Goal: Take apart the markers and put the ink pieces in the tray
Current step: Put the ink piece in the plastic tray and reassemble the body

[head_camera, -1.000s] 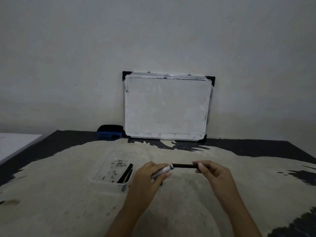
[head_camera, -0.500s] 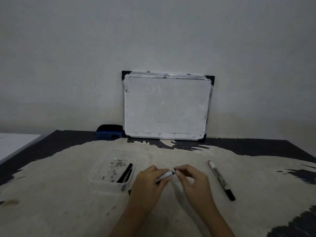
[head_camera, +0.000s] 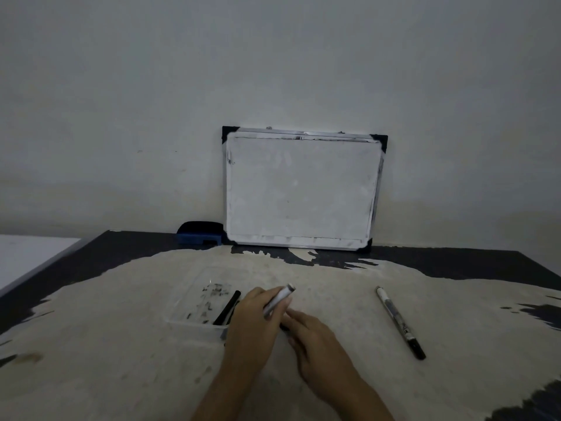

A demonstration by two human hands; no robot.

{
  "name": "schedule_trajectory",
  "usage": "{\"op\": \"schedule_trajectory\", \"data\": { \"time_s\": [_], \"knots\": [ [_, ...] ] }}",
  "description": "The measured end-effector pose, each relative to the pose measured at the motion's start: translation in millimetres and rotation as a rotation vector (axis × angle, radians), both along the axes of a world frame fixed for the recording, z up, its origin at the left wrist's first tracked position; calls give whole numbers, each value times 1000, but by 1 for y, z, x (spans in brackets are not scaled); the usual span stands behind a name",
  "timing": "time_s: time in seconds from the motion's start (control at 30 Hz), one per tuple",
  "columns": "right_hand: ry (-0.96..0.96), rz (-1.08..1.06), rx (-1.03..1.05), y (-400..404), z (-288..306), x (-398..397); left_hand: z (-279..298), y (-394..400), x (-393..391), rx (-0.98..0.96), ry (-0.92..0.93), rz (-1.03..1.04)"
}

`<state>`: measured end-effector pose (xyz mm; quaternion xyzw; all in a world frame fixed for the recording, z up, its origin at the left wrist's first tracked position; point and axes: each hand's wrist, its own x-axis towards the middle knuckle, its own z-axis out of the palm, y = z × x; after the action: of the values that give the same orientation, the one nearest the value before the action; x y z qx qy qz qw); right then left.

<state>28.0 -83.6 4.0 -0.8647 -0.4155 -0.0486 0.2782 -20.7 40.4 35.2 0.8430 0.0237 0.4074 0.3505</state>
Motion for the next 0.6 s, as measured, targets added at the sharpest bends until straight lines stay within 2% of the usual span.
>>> {"op": "schedule_trajectory", "data": {
  "time_s": [0.17,0.23,0.3,0.37,0.43,0.5,0.6],
  "knots": [
    [-130,-52,55,0,4,1,1,-3,1,-2,-1,12],
    [-99,-128,112,0,7,1,1,-5,1,14,-6,8],
    [69,-239,320,-2,12,1,1,-7,0,12,-3,8],
    [368,-331,665,-8,22,2,1,-9,0,12,18,-4],
    [743,-311,999,-15,32,2,1,-12,0,1,39,-34],
    [1025,-264,1232,-18,37,1,1,-15,0,-12,62,-71],
    [1176,-232,1392,-19,39,1,0,-19,-1,-19,74,-120]
  ]
}}
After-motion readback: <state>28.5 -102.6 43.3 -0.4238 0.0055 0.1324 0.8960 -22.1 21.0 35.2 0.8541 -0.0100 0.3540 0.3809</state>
